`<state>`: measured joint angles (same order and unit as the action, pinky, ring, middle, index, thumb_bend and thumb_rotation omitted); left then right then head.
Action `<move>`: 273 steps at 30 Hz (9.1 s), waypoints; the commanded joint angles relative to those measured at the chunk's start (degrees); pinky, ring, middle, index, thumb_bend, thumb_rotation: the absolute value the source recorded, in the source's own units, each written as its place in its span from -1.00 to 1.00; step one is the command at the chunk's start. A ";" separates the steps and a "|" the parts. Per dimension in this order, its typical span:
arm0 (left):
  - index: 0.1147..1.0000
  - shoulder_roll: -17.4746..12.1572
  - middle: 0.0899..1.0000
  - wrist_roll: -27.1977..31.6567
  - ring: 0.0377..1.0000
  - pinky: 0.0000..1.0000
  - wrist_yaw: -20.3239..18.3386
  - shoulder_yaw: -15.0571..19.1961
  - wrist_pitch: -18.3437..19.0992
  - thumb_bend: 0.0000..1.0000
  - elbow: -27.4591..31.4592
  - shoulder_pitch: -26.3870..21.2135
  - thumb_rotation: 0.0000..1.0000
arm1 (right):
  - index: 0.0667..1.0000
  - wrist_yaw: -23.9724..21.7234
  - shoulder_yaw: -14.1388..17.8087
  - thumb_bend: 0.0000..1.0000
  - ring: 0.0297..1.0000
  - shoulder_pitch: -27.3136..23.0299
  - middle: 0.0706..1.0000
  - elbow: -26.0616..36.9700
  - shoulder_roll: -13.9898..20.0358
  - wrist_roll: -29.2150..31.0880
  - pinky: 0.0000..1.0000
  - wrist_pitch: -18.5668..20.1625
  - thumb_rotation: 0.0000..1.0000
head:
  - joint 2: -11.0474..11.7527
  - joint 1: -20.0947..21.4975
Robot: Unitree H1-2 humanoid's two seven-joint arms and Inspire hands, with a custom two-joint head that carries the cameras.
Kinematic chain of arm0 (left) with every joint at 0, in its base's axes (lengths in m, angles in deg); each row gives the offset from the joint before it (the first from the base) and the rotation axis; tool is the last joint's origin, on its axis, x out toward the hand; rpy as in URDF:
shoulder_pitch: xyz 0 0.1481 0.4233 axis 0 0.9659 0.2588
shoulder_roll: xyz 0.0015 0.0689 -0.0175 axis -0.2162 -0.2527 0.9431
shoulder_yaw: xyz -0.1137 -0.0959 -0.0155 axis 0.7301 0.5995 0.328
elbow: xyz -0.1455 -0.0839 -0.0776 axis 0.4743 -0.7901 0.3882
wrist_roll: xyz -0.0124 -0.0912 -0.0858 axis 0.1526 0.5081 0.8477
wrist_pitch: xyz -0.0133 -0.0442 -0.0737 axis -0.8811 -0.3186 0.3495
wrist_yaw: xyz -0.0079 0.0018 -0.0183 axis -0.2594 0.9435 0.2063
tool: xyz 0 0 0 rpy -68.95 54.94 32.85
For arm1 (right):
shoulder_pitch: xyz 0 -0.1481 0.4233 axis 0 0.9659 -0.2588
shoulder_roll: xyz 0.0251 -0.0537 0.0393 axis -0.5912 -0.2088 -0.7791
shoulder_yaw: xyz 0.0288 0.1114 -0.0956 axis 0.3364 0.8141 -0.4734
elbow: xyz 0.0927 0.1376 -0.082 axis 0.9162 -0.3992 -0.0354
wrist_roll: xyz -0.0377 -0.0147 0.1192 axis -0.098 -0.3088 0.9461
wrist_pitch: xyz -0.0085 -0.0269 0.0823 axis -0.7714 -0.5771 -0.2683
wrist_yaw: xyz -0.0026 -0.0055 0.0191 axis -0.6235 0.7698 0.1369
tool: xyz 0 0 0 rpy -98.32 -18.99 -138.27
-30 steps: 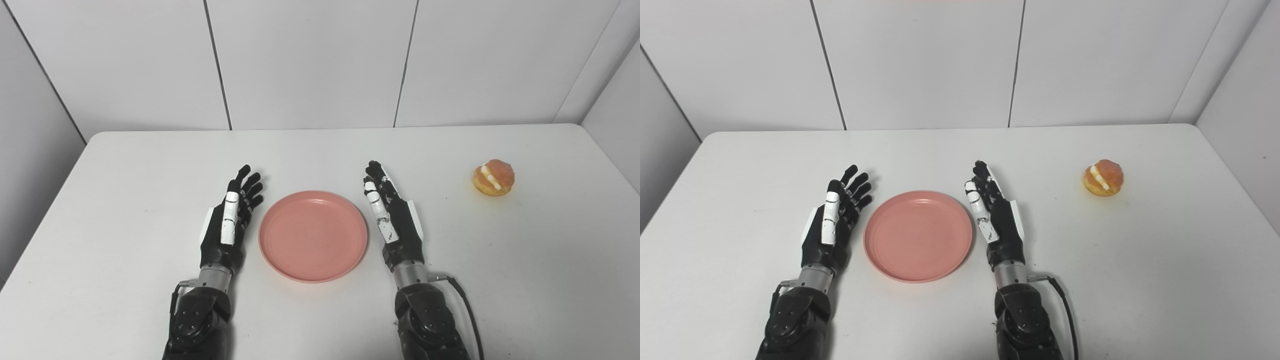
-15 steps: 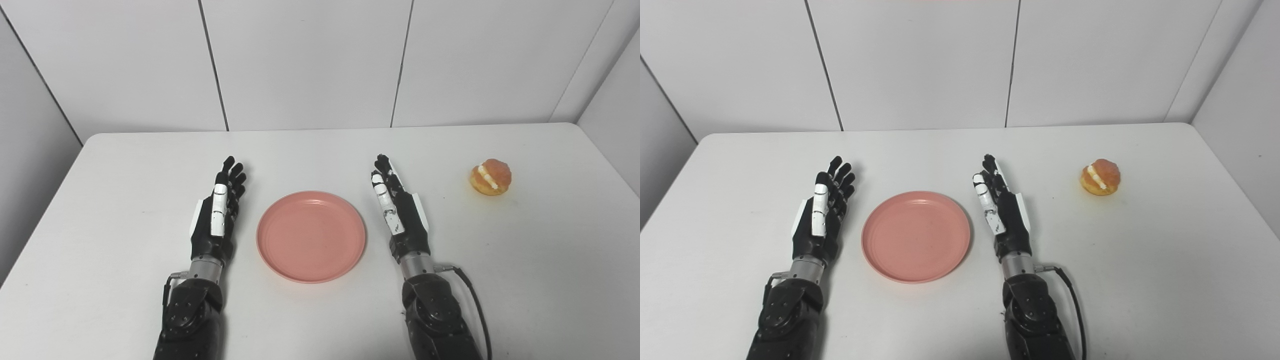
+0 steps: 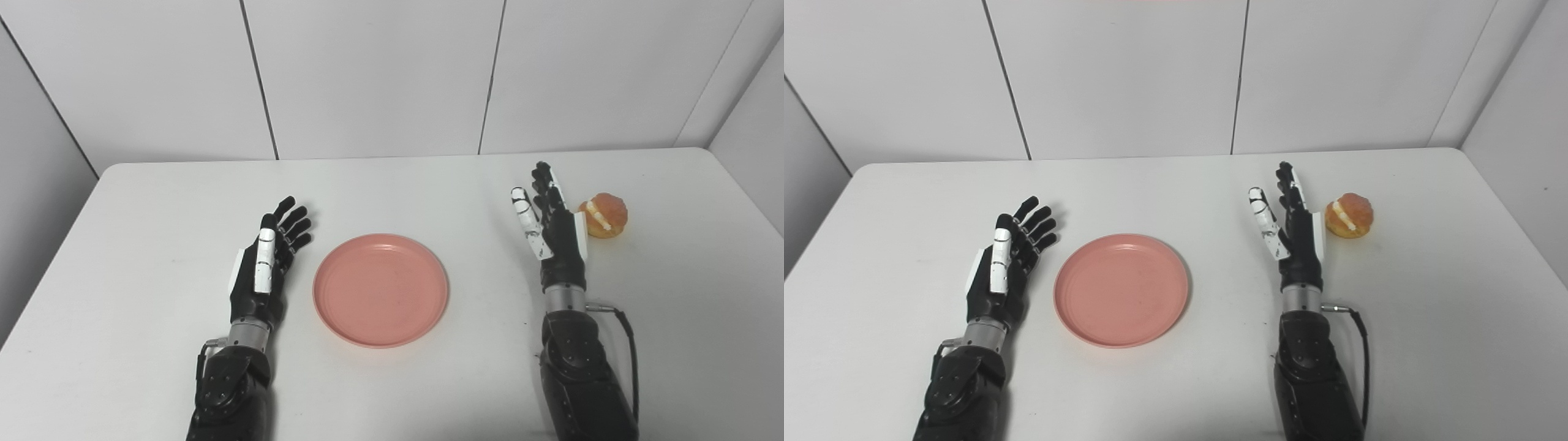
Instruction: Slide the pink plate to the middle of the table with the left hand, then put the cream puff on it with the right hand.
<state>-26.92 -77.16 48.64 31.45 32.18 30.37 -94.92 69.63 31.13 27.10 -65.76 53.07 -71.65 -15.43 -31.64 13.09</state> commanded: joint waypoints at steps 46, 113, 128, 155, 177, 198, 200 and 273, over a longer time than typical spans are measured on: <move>0.57 -1.55 0.59 0.14 0.63 0.67 -3.09 -0.59 -0.19 0.20 0.51 4.06 0.98 | 0.81 9.22 -3.13 0.64 0.77 -8.89 0.82 -14.99 15.69 -17.45 0.57 17.47 -0.52 | -2.24 3.61; 0.55 0.40 0.58 -1.38 0.61 0.64 -1.51 -2.15 -0.04 0.16 3.43 5.73 0.94 | -0.07 7.03 -10.67 0.03 -0.14 -3.52 -0.14 11.94 11.90 -18.21 -0.60 11.66 -1.00 | -2.10 -2.97; 0.55 0.37 0.56 -1.75 0.59 0.61 -0.69 -2.24 -0.01 0.16 3.50 5.44 0.92 | -0.15 7.78 -17.04 0.04 -0.55 -1.95 -0.04 10.29 7.07 -22.90 -0.70 -0.22 -1.00 | -3.22 -1.77; 0.51 0.22 0.55 -1.92 0.56 0.55 -0.43 -2.20 0.04 0.20 3.80 5.36 0.83 | -0.17 2.67 -25.34 0.03 -0.07 2.73 -0.05 5.75 0.82 -26.46 -0.02 -9.34 -1.00 | -4.33 -0.96; 0.51 0.26 0.54 -1.41 0.54 0.52 -0.37 -2.04 1.21 0.22 4.62 5.29 0.82 | -0.14 -3.05 -27.51 0.02 -0.12 2.99 -0.01 0.82 1.03 -28.47 0.05 -8.31 -1.00 | -5.03 -1.28; 0.51 0.63 0.54 -1.39 0.57 0.54 0.40 -1.93 1.85 0.19 4.94 5.26 0.78 | 0.75 -12.51 -28.42 0.26 0.96 3.39 0.98 6.39 3.72 -29.35 0.91 -3.56 0.28 | -5.31 -1.49; 0.52 0.48 0.55 -1.32 0.58 0.54 0.21 -1.96 1.91 0.19 5.02 5.27 0.79 | 0.78 -11.63 -28.27 0.27 0.99 3.43 1.00 6.30 3.61 -29.29 0.93 -4.30 0.33 | -5.32 -1.44; 1.00 -0.26 1.00 -8.87 1.00 1.00 1.48 -5.39 -0.49 0.29 3.00 4.27 0.99 | 1.00 -13.15 -10.71 0.15 1.00 15.36 1.00 16.42 -8.00 8.99 1.00 13.41 0.75 | -6.04 -6.99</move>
<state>-27.18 -84.98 49.48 26.11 32.60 35.16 -91.29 58.61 20.90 42.96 -50.00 45.29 -64.16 -2.80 -37.79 6.86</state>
